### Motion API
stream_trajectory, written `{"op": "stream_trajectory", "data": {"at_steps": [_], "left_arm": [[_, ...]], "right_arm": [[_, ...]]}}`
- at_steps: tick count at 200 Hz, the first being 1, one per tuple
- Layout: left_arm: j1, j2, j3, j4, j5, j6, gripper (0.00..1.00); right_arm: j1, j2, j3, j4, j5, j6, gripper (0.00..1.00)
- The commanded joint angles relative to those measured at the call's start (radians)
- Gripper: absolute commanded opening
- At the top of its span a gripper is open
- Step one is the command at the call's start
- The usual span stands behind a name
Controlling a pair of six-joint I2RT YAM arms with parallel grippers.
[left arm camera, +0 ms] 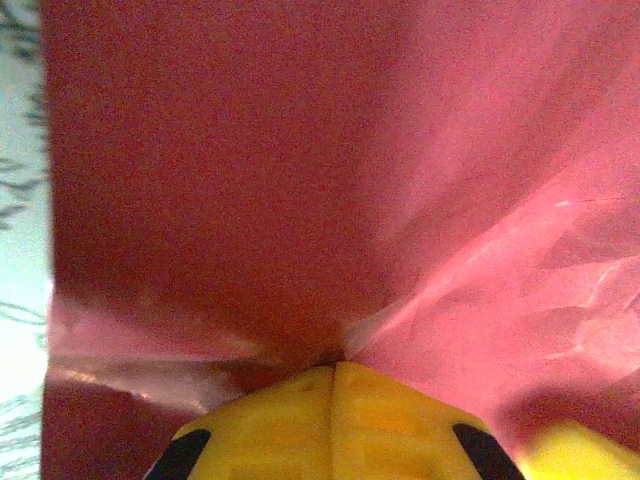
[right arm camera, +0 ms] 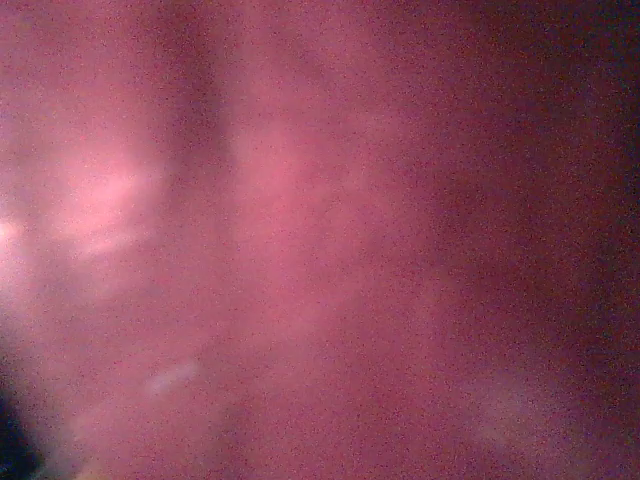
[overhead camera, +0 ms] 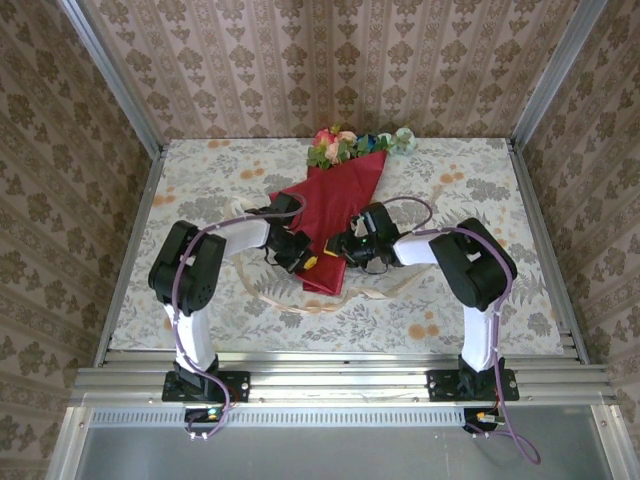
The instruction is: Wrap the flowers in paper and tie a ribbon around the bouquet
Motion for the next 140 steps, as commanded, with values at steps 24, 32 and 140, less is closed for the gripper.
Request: {"op": "stream_trajectory", "data": {"at_steps": [24, 32, 140], "left_arm": [[0.039, -0.218, 0.016, -0.169, -0.078, 0.041, 0.35], [0.058, -0.270, -0.031, -0.181, -0.059, 0.010, 0.41], [0.263, -0.470, -0.506, 0.014, 0.070, -0.108, 0.57]], "right_arm": [[-0.016, -0.009, 0.044, -0.210, 0.013, -0.052, 0.00], [-0.029, -0.025, 0.054, -0.236, 0.004, -0.061, 0.00], [-0.130, -0.212, 0.035, -0.450, -0.185, -0.167, 0.00]]}}
